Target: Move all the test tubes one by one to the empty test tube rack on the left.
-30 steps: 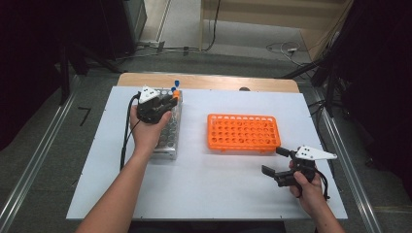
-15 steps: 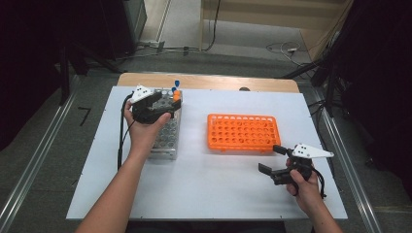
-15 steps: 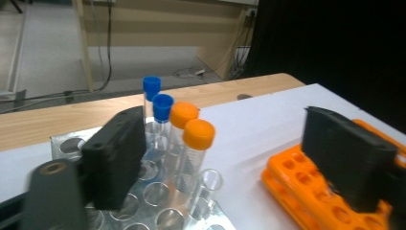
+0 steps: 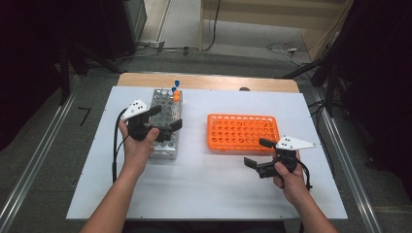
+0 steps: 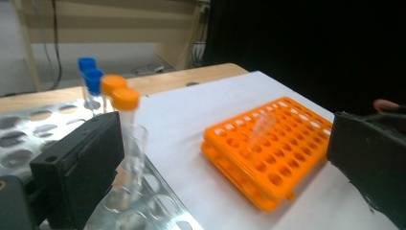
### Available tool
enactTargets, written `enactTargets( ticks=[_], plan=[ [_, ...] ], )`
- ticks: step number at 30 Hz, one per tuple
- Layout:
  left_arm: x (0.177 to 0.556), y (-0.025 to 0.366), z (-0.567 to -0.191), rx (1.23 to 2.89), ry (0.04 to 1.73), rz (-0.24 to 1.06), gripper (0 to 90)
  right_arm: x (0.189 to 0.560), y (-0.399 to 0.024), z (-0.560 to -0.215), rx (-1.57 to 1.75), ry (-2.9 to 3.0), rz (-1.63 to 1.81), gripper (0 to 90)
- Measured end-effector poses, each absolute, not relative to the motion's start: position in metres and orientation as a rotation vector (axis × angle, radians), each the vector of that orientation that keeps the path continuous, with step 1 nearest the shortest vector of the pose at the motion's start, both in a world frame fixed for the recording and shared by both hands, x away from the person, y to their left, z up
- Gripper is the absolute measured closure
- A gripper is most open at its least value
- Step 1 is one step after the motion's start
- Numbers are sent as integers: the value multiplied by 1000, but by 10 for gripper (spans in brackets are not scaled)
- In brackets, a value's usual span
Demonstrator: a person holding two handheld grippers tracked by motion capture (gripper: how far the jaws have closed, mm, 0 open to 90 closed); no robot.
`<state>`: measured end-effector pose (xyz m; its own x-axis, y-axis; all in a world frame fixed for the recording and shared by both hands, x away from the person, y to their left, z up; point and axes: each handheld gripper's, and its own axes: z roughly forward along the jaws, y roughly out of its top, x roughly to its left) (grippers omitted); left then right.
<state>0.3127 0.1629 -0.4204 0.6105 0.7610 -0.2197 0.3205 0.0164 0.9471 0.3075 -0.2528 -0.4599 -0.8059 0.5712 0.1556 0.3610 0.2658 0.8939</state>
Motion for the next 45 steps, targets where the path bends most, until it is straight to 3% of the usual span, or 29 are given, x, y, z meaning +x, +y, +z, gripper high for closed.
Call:
enactTargets(
  ticks=[5, 11, 25, 45],
  plan=[
    [296, 158, -426, 1591, 908, 427, 0, 316, -235, -457, 854, 2322, 1564, 0],
    [279, 156, -432, 1595, 893, 426, 0, 328, -212, -459, 886, 2313, 1546, 60],
    [263, 152, -443, 1619, 886, 391, 0, 357, -160, -474, 942, 2275, 1405, 380],
    [261, 141, -451, 1650, 878, 368, 0, 374, -119, -484, 1055, 2186, 1303, 651]
  ],
)
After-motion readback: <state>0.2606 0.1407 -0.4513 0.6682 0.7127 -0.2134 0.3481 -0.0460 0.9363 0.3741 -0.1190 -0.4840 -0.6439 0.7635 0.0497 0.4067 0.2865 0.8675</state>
